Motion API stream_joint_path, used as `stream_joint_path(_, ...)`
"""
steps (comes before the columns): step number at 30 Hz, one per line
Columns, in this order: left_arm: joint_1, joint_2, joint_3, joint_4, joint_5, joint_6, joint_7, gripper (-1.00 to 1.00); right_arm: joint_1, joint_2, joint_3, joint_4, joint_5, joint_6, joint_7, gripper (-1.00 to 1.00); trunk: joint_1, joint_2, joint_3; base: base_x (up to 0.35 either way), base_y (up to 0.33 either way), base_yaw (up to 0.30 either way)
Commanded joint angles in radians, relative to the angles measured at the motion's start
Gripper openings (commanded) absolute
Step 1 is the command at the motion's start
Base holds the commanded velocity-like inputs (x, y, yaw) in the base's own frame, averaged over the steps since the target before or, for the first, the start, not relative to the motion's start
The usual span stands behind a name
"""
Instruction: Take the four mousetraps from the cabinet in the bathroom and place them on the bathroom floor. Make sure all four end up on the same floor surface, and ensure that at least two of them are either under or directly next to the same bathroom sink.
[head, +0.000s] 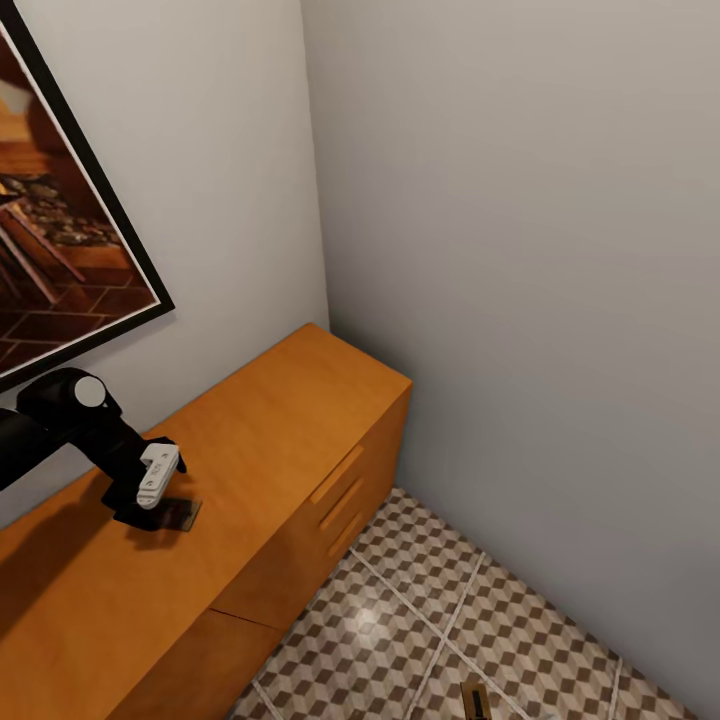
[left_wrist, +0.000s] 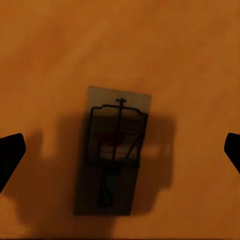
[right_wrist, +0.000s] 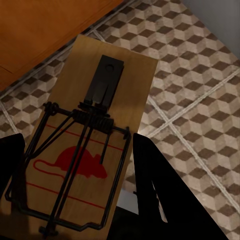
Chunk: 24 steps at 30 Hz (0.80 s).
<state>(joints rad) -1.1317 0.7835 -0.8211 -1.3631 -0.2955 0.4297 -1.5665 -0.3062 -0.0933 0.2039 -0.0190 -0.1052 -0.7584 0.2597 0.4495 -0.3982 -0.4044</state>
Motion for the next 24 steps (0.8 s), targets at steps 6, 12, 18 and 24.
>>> stream_joint_path(6,-0.002,0.002,-0.003,0.01,-0.005,0.011,-0.004,1.0,-0.001,0.0,0.006,0.001,-0.011,-0.002,0.004,-1.0,0.001,-0.002,-0.002,0.0,0.0,0.0)
stream_joint_path(12,-0.002,0.003,-0.003,0.026,-0.006,0.011,-0.004,1.0,-0.001,0.0,0.006,0.001,-0.011,-0.002,0.004,-1.0,0.001,-0.002,-0.002,0.0,0.0,0.0)
stream_joint_path(18,-0.002,0.003,-0.003,0.039,-0.006,0.009,-0.004,1.0,-0.001,0.0,0.006,0.001,-0.011,-0.002,0.004,-1.0,0.001,-0.002,-0.002,0.0,0.0,0.0)
stream_joint_path(24,-0.002,0.003,-0.004,0.05,-0.007,0.009,-0.004,1.0,-0.001,0.0,0.006,0.001,-0.011,-0.002,0.004,-1.0,0.001,-0.002,-0.002,0.0,0.0,0.0)
